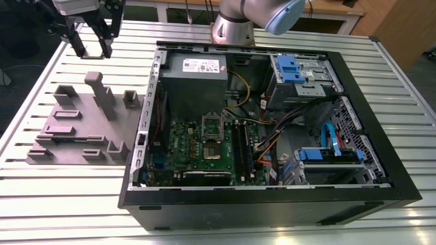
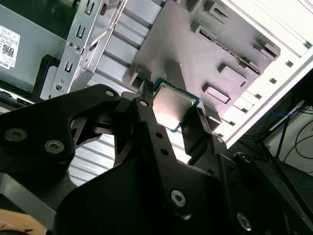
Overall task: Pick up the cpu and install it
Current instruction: 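Pick up the cpu and move it towards the insertion slot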
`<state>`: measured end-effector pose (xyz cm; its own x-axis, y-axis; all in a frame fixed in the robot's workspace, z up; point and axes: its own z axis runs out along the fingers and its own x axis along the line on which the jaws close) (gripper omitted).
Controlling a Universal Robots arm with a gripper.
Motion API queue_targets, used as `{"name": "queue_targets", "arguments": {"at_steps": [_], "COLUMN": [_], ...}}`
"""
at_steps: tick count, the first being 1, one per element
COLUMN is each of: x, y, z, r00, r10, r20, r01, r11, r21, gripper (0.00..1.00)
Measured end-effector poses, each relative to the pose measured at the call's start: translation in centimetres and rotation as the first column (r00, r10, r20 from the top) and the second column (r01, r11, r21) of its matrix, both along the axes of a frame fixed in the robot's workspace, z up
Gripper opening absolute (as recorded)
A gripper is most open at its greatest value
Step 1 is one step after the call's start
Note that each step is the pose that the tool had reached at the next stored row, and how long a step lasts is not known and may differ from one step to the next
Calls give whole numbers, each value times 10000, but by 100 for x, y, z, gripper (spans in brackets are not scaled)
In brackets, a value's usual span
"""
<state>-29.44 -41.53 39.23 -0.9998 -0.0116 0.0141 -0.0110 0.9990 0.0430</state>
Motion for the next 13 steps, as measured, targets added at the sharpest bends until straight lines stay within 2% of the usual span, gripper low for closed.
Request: {"name": "queue_targets", "arguments": {"at_steps": [13], "x": [124], "y": [0], "z": [0], "r00": [10000], "r10": [0], "r20": [1], "r01": [0], "r11": [10000], "r21": [0], "gripper": [47]}}
